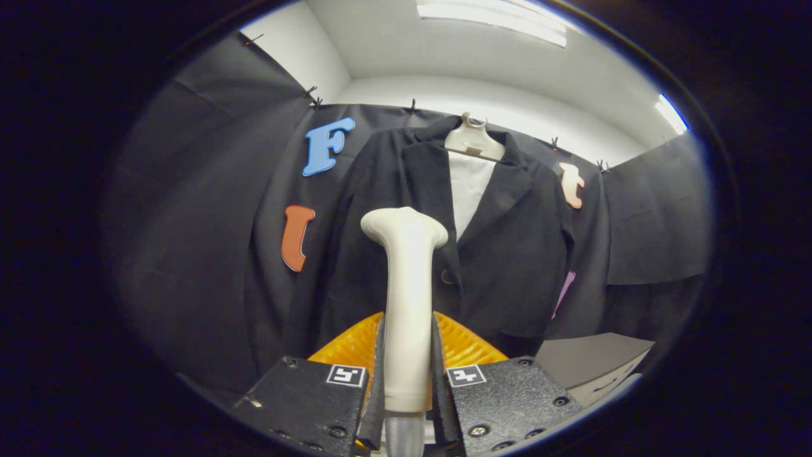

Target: Iron the clothes twice with a garment steamer, once on the left side and once on the right side.

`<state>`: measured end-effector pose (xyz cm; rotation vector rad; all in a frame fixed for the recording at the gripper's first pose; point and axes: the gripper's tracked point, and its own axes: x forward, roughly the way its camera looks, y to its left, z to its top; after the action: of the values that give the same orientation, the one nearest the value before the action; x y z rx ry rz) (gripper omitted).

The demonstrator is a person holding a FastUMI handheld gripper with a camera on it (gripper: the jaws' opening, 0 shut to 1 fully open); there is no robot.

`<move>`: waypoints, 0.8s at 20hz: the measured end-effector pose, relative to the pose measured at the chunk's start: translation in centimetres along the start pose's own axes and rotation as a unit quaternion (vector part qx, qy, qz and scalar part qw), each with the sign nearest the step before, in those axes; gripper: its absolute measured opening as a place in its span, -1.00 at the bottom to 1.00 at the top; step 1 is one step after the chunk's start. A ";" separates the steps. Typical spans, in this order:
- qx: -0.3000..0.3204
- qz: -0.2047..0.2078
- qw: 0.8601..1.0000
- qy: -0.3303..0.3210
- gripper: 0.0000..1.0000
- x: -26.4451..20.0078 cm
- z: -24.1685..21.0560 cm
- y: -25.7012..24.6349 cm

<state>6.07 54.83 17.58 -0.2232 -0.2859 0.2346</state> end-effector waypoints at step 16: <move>-0.011 0.021 0.994 0.108 -0.33 -4.9 -9.5 0.0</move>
<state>4.40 51.86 7.52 -0.2744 -0.0696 0.2463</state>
